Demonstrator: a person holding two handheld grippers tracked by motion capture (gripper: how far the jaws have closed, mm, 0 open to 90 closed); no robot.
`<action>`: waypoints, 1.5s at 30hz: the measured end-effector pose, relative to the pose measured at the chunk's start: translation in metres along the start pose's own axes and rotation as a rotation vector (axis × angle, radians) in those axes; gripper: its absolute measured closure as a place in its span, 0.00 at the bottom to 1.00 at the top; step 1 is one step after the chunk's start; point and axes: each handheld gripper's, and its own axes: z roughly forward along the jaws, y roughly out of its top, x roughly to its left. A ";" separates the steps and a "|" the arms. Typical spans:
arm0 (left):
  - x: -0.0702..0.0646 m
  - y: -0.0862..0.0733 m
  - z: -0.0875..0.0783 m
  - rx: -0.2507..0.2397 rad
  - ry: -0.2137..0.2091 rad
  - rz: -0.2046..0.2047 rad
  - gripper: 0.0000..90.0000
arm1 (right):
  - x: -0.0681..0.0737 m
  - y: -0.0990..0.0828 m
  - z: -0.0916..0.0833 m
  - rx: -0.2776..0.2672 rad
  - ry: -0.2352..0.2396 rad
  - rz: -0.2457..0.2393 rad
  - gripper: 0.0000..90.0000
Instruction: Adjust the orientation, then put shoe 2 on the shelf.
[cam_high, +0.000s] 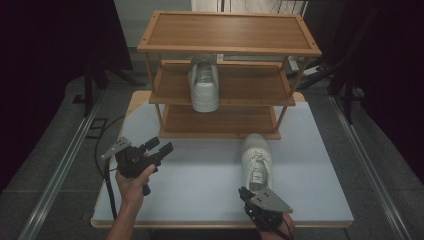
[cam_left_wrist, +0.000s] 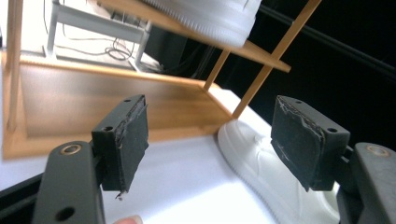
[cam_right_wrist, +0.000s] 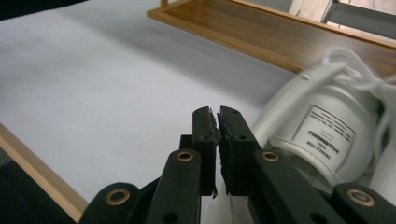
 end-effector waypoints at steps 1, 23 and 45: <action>0.001 -0.005 -0.003 0.006 0.000 -0.005 0.30 | -0.002 -0.002 -0.002 0.001 -0.003 0.005 0.94; 0.001 -0.041 -0.015 0.097 -0.046 -0.032 0.30 | -0.056 -0.005 -0.042 -0.110 0.038 0.147 0.71; 0.007 -0.039 -0.023 0.070 -0.055 -0.078 0.30 | -0.136 0.032 -0.020 -0.109 0.107 0.191 0.52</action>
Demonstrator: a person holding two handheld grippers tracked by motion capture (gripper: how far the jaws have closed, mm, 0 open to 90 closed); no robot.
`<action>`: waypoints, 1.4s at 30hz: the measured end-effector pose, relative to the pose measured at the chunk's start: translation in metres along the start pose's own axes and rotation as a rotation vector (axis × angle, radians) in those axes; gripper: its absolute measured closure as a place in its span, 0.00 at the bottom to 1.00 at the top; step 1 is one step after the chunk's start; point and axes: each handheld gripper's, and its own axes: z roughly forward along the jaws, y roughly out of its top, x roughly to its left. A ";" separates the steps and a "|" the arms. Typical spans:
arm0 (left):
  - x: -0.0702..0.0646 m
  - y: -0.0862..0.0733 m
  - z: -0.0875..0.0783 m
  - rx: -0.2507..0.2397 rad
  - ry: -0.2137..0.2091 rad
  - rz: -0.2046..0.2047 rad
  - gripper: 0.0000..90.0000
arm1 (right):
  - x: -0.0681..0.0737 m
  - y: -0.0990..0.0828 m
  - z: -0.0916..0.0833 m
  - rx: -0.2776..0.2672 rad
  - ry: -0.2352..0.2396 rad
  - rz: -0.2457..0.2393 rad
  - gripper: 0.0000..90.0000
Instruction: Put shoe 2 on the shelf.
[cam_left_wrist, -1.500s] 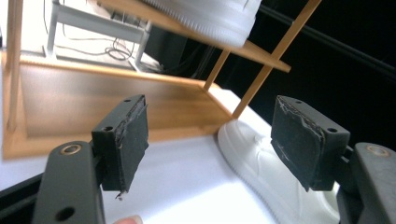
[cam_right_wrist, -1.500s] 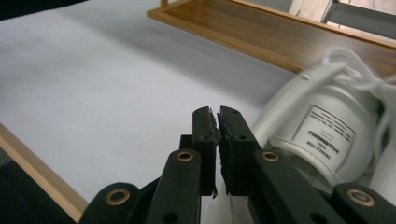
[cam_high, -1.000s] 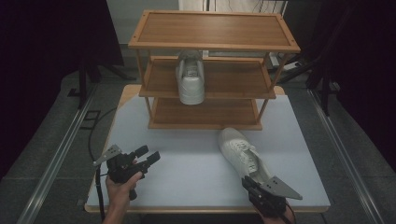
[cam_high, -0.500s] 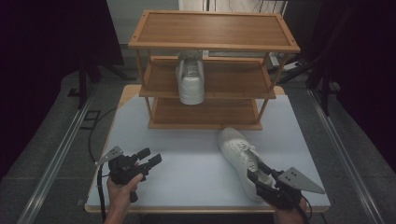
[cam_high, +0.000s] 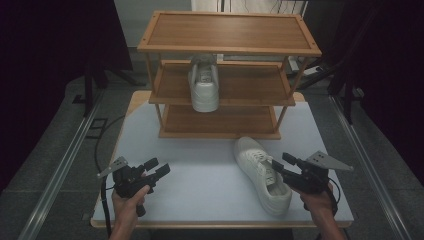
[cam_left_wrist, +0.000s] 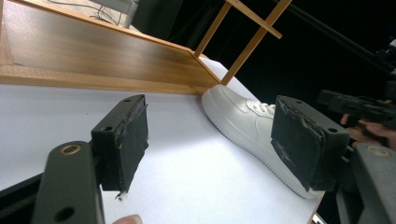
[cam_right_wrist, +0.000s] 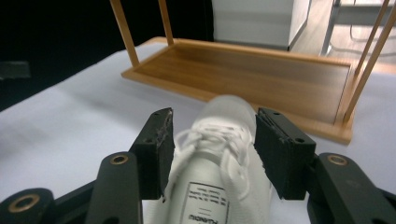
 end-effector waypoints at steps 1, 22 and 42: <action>0.000 0.000 -0.001 -0.014 0.008 0.002 0.30 | -0.003 -0.002 0.003 0.011 0.001 0.008 0.52; 0.006 0.000 -0.009 -0.024 0.027 -0.021 0.31 | -0.025 -0.031 0.052 0.161 0.002 0.011 0.63; 0.009 -0.002 -0.008 -0.035 0.049 -0.040 0.31 | -0.013 -0.042 0.037 0.013 -0.087 0.093 0.90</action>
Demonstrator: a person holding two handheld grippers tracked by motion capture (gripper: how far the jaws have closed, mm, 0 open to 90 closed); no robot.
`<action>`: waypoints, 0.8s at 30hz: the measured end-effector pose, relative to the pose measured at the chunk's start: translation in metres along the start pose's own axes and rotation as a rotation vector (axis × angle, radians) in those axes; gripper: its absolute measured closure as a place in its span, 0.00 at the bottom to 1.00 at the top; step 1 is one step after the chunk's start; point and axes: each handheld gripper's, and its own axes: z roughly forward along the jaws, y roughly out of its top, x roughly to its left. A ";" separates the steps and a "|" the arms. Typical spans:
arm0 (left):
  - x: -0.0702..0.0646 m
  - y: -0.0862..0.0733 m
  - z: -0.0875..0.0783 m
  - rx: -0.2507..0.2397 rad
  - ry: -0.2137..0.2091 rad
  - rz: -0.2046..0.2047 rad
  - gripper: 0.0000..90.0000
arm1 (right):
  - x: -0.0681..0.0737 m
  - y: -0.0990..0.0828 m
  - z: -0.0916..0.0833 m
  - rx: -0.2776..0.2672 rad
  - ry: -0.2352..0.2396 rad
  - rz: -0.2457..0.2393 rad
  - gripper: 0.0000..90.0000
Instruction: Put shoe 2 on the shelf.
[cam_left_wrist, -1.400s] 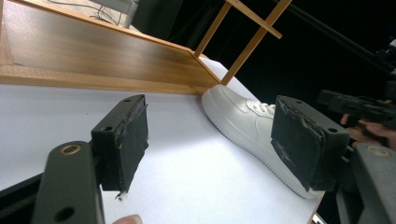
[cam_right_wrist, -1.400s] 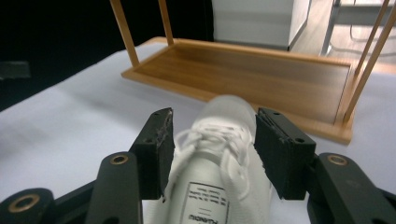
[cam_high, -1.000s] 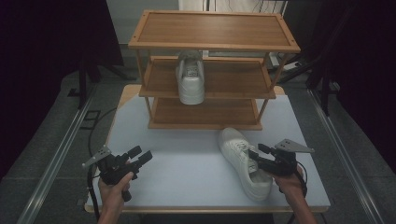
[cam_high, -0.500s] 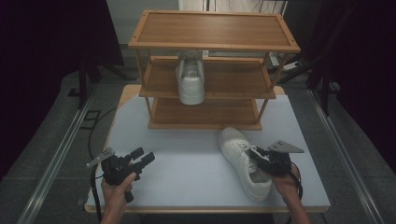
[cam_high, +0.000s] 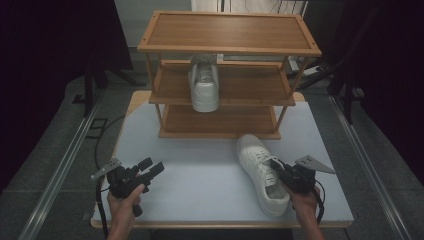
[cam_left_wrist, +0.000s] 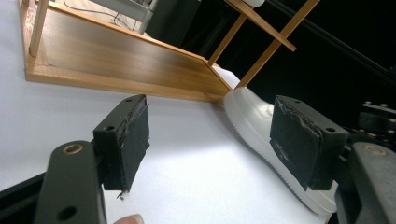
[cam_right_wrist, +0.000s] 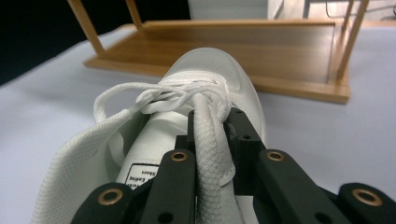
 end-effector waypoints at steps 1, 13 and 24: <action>0.000 0.000 0.000 0.001 0.000 -0.001 0.31 | 0.003 0.000 -0.003 -0.013 0.009 0.006 0.90; 0.001 0.000 0.000 0.002 -0.002 -0.011 0.31 | 0.029 0.015 -0.030 -0.135 0.102 0.111 0.91; 0.002 -0.001 0.000 0.002 -0.008 -0.020 0.31 | 0.037 0.033 -0.057 -0.285 0.193 0.212 0.91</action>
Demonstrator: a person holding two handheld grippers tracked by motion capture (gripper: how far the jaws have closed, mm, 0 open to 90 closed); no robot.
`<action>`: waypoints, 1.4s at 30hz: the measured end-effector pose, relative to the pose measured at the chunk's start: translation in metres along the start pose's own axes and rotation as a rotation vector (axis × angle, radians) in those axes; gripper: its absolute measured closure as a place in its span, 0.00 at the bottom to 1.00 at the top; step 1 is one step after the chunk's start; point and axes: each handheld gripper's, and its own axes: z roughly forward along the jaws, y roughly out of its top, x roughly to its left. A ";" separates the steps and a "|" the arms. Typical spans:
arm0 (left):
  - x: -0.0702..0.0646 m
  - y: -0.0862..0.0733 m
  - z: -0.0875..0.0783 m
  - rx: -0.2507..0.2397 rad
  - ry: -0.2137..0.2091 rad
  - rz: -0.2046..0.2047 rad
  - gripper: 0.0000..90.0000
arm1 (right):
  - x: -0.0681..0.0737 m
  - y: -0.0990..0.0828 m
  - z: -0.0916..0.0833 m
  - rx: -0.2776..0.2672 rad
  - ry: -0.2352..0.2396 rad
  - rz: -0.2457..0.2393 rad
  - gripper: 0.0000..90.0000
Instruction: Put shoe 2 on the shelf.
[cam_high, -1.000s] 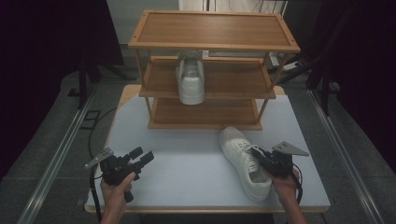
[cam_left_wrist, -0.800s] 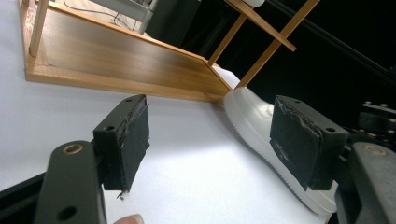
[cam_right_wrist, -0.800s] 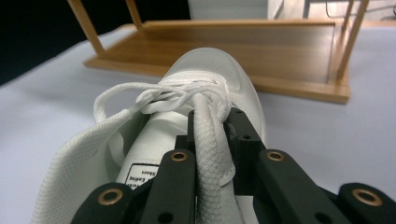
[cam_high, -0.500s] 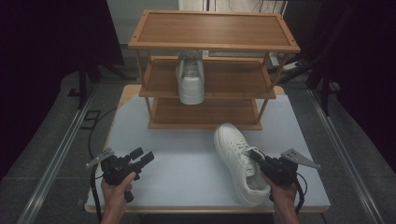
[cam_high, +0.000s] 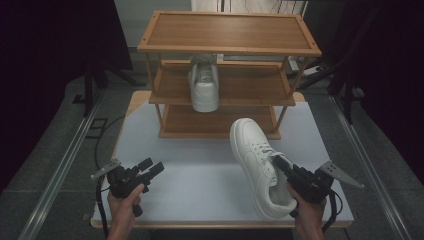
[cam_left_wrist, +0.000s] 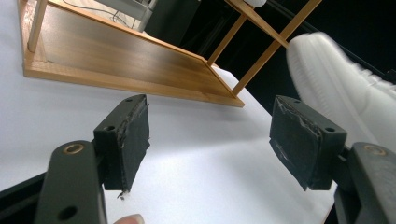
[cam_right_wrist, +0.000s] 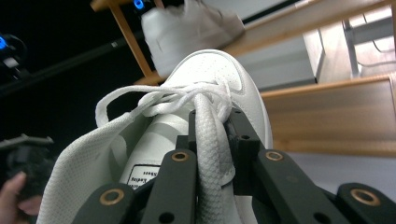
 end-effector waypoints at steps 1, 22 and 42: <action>0.000 0.000 0.000 0.001 0.000 -0.001 0.31 | 0.002 0.003 -0.002 -0.009 0.006 0.000 0.91; 0.002 -0.001 0.002 0.014 0.009 -0.005 0.32 | 0.026 0.084 0.021 -0.177 0.018 0.002 0.91; 0.002 -0.002 0.004 0.032 -0.013 0.011 0.32 | 0.025 0.126 0.118 -0.117 -0.159 0.004 0.91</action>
